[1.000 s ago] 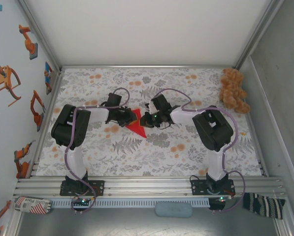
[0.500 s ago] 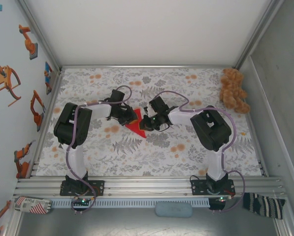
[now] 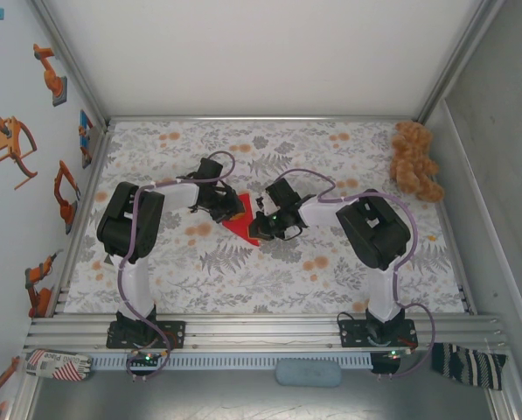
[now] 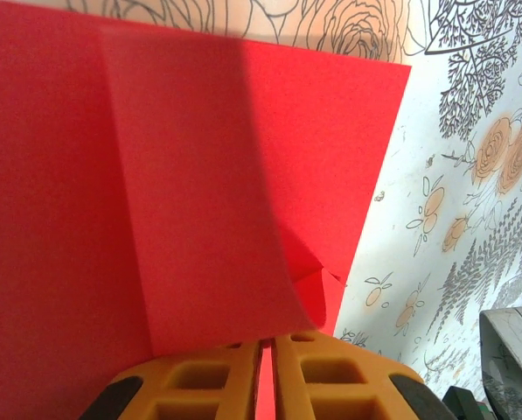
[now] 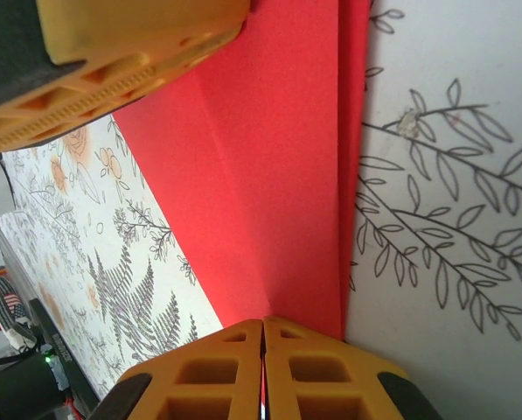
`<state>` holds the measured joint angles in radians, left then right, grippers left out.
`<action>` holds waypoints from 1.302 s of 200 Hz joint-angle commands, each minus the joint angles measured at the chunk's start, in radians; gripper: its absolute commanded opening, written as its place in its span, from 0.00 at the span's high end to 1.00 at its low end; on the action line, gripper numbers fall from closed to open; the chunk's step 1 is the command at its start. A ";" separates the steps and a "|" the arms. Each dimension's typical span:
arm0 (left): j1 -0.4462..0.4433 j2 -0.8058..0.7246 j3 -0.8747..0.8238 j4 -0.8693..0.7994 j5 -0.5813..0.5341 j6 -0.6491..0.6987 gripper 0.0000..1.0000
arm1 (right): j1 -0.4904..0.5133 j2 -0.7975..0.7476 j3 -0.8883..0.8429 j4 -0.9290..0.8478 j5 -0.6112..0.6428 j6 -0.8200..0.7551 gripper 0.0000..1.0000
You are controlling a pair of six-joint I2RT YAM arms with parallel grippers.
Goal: Fold a paper plane with a square sheet of paper (pick it up from the middle)
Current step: Fourth fold the wing at the center of the table.
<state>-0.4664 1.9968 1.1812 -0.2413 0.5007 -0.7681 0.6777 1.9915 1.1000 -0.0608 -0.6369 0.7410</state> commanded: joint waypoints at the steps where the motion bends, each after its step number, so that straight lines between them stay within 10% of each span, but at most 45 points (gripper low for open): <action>1: -0.011 0.089 -0.037 -0.120 -0.126 0.017 0.85 | 0.016 -0.029 -0.041 -0.007 -0.021 0.031 0.91; 260: -0.011 0.111 -0.035 -0.130 -0.129 0.016 0.86 | 0.042 -0.113 -0.132 -0.019 -0.025 0.043 0.91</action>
<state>-0.4664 2.0052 1.1923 -0.2546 0.5026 -0.7681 0.7113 1.8996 0.9813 -0.0406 -0.6506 0.7761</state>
